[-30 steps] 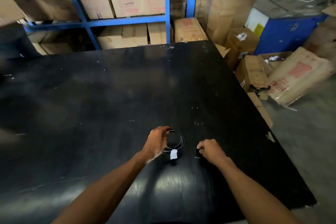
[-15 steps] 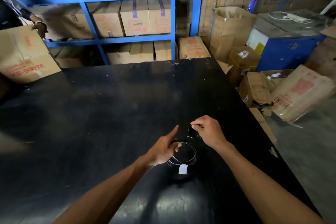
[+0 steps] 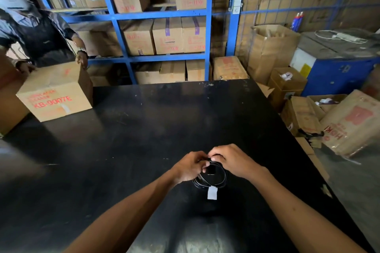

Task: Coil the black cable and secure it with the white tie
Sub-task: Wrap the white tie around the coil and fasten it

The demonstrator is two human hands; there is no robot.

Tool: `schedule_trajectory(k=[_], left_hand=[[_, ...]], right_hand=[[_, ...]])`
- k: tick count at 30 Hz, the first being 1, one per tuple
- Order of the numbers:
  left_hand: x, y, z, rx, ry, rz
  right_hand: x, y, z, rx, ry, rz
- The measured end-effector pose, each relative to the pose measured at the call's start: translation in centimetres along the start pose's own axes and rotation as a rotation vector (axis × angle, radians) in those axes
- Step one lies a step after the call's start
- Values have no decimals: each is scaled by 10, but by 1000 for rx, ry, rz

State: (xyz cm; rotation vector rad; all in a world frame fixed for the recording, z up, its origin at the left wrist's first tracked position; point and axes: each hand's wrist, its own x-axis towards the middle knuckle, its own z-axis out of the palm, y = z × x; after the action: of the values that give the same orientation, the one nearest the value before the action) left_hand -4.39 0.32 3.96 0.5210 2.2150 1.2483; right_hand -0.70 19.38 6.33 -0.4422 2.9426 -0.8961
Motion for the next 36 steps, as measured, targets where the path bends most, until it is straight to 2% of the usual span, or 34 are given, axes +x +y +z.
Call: schedule_trajectory(k=[5,9,14,17,20,23,27,30,33,36], left_hand=[[13,7,-5,-40,22,-85],[28,13,-13,-58,51,-134],[35,20,-23,-237,86,-158],[37,19,-26,-281,89,-170],[34,16,-27,-266,38,-107],[29,3,-27,-129,58,32],[21,-16,-23,-57,80,164],[17,-21,-26,-153,170,62],[14,-24,-33,-358,71,-123],[14,-31,-35,-416,30,-172]], right_hand=[[4,4,4,-171,145,-117],[5,9,9,-360,178,-272],[5,7,4,-407,157,-266],[11,11,8,-503,190,-311],[18,14,15,-539,211,-312],[24,12,15,-381,265,-217],[29,-4,12,-17,264,73],[31,-8,14,149,291,312],[33,4,19,323,322,519],[33,14,28,736,319,663]])
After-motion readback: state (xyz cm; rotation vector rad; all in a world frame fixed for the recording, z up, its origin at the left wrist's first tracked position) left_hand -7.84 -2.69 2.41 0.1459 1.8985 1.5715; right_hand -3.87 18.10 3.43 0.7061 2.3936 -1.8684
